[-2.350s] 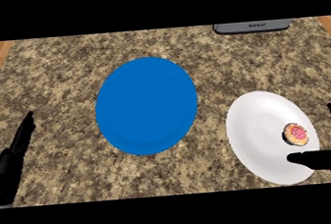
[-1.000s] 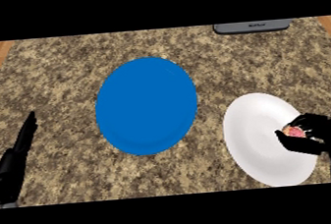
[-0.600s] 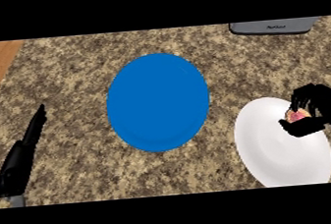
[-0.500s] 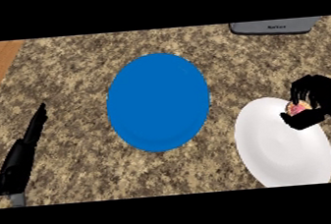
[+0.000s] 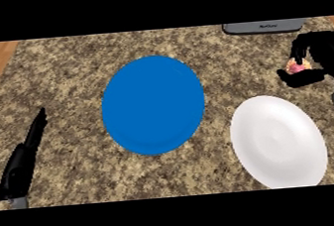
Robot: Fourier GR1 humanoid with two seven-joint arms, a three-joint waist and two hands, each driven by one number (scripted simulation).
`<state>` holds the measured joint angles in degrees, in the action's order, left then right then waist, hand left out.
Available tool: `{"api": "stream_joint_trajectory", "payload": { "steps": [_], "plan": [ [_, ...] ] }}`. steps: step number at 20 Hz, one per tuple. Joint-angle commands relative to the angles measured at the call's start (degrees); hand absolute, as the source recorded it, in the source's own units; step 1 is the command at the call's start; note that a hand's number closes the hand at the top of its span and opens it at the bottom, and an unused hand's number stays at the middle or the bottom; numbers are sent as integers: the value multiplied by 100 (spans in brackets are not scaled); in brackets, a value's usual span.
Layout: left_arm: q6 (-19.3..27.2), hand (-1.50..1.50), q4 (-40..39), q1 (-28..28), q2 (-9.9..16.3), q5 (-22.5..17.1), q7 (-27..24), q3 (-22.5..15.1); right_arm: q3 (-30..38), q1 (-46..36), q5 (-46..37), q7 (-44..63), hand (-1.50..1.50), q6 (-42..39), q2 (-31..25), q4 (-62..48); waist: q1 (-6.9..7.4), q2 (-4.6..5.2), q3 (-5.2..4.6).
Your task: Pick the cupcake from the plate and place it in the plate
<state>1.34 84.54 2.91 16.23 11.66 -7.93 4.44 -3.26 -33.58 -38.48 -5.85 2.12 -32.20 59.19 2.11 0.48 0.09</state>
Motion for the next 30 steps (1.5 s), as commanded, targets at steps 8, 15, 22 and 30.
{"api": "stream_joint_trajectory", "payload": {
  "steps": [8, 15, 22, 30],
  "plan": [
    [-249, 0, 147, 188, 223, -266, 139, 371, 183, -498, 1171, -853, 150, -1032, 313, 1453, -221, -79, -11],
    [-40, 0, -90, 23, -14, 16, -14, 257, -404, -643, 1009, 249, 150, -1268, 1228, 2514, -211, -61, -11],
    [-205, 0, -399, -220, 11, -53, -155, 336, -737, -1818, 708, 1530, 150, -1212, 2424, 1808, -149, -37, -15],
    [-139, 0, 108, 28, -32, 124, 151, 279, -1305, -2139, 187, 1697, 150, -1073, 3201, 413, -110, -36, -11]
  ]
}}
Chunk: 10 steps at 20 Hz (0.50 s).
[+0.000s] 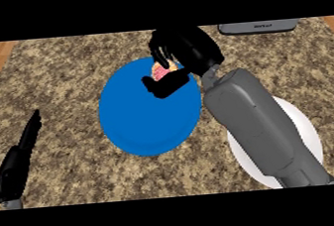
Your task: Pick the cupcake from the plate and place it in the plate
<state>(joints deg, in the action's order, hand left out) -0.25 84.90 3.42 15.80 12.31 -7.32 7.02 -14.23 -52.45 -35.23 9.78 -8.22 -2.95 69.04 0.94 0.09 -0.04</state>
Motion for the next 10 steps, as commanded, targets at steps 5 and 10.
{"api": "stream_joint_trajectory", "payload": {
  "steps": [5, 10],
  "plan": [
    [-41, 0, -100, -179, -27, 120, 4, -30, -823, -627, 413, -23, 150, 744, 289, -1756, 67, 19, 1],
    [-84, 0, 330, 34, -115, 127, 90, -182, -1048, -226, 1611, 226, 150, 1262, 293, -1961, 228, 25, 6]
  ]
}}
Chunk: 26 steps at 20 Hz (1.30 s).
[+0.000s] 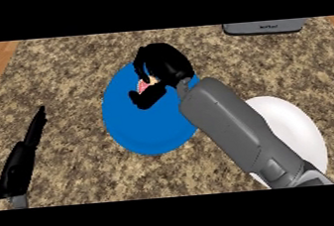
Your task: Pick the cupcake from the plate and place it in the plate
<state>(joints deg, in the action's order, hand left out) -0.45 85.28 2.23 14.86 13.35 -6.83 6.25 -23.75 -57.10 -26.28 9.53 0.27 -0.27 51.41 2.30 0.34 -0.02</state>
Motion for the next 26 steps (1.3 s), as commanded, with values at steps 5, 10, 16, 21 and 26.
{"api": "stream_joint_trajectory", "payload": {
  "steps": [5, 10, 16, 21, 26],
  "plan": [
    [-161, 0, 180, -72, 55, -67, 67, 26, -876, -369, 1281, 449, -150, 1221, 27, -1260, 151, 32, 0],
    [-208, 0, -142, 22, 82, -51, -148, 107, -994, -2, 1912, -190, -150, 1832, 27, -770, -2, 5, 2],
    [-206, 0, 176, 107, 79, -183, 80, 235, 77, -70, 2421, -697, -150, 2593, 27, -910, -79, -10, 8],
    [-113, 0, -185, 138, 29, -50, -334, 235, 930, 6, 2925, -1085, -150, 2176, -471, -1109, -157, 5, 4],
    [-304, 0, -158, 9, 223, -262, -224, 469, 1702, 487, 3626, -2161, -150, 1352, -871, -1001, -169, 5, 7]
  ]
}}
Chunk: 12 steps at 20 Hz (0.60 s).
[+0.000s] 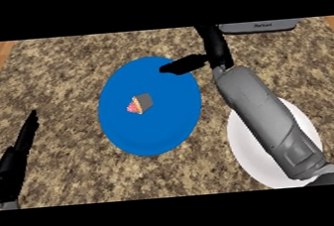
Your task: Pick the cupcake from the plate and place it in the plate
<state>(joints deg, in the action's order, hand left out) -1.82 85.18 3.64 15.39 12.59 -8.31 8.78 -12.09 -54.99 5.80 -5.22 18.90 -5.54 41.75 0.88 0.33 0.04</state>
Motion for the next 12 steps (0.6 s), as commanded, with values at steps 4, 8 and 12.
{"api": "stream_joint_trajectory", "payload": {
  "steps": [4, 8, 12],
  "plan": [
    [-280, 0, 530, 184, 202, -187, 342, 159, 817, 604, 508, -1556, -150, -1245, -755, -394, 34, -4, 4],
    [-244, 0, 348, 354, 39, -124, -30, 65, 1044, 618, 458, -2155, -150, -2008, -1395, -918, 50, 6, 2],
    [-124, 0, -126, -252, 6, 39, 194, 92, 1145, 211, 255, -2252, -150, -2318, -1559, -1381, 12, 3, -1]
  ]
}}
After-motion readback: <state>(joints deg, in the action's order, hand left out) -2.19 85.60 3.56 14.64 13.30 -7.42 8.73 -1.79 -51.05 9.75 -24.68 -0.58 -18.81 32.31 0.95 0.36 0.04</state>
